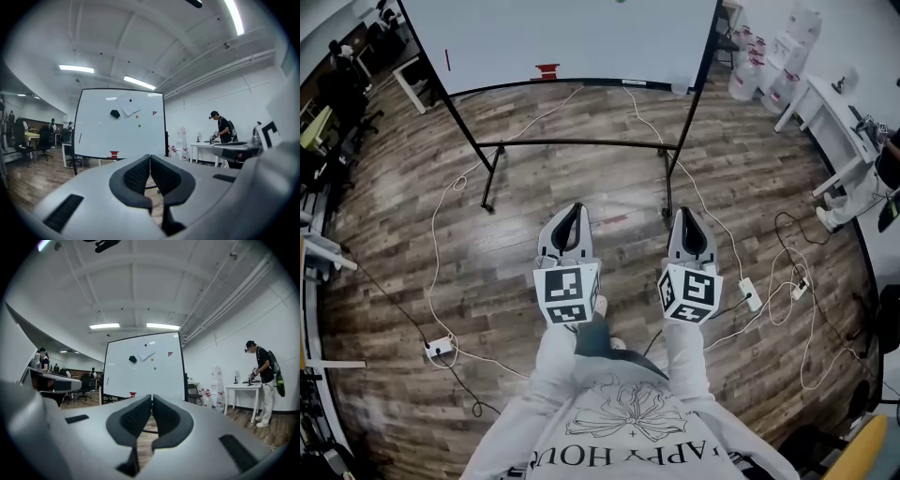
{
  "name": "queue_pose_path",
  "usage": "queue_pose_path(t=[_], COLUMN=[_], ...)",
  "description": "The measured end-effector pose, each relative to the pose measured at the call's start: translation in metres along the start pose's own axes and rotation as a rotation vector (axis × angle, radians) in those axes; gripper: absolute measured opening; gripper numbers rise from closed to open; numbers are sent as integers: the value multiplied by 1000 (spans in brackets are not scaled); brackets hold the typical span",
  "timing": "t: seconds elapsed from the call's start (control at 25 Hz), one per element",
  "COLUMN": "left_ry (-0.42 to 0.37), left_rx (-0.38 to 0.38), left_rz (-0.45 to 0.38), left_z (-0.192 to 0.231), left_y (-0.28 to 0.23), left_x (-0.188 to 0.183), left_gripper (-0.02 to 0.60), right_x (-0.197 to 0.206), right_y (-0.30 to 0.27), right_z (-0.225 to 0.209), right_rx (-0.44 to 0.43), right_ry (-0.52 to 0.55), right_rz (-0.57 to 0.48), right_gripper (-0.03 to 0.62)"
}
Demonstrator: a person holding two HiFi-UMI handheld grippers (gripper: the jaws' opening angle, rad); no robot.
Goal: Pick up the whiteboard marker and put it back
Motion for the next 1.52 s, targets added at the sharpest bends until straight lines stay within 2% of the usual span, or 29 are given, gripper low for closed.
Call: queue_pose_path(t=[0.32,0.88,1.2,1.52], left_ry=[2,-17,-3,15], left_rx=[-3,44,56,45], left_rz=[11,-31,5,49], left_z=[17,96,124,130], left_y=[-75,-279,-354,-438], left_x=[11,-9,3,23], left_gripper=[8,8,8,8], right_x=[16,12,29,55], right_y=[-74,-289,-367,-449], right_z=[-12,-23,-24,-50], right_rx=[-10,23,14,-18], right_ry=[9,26,51,72], right_rz=[17,-10,38,95], right_gripper=[3,3,3,3])
Point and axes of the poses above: the fingertips, and each gripper's own axes: y backward along the fingers, z to its left, x out of its underside, the point moved 2 cm from there along y, backward along the fingers, and after that the axes turned 6 degrees about -z, right-handed, at the moved point
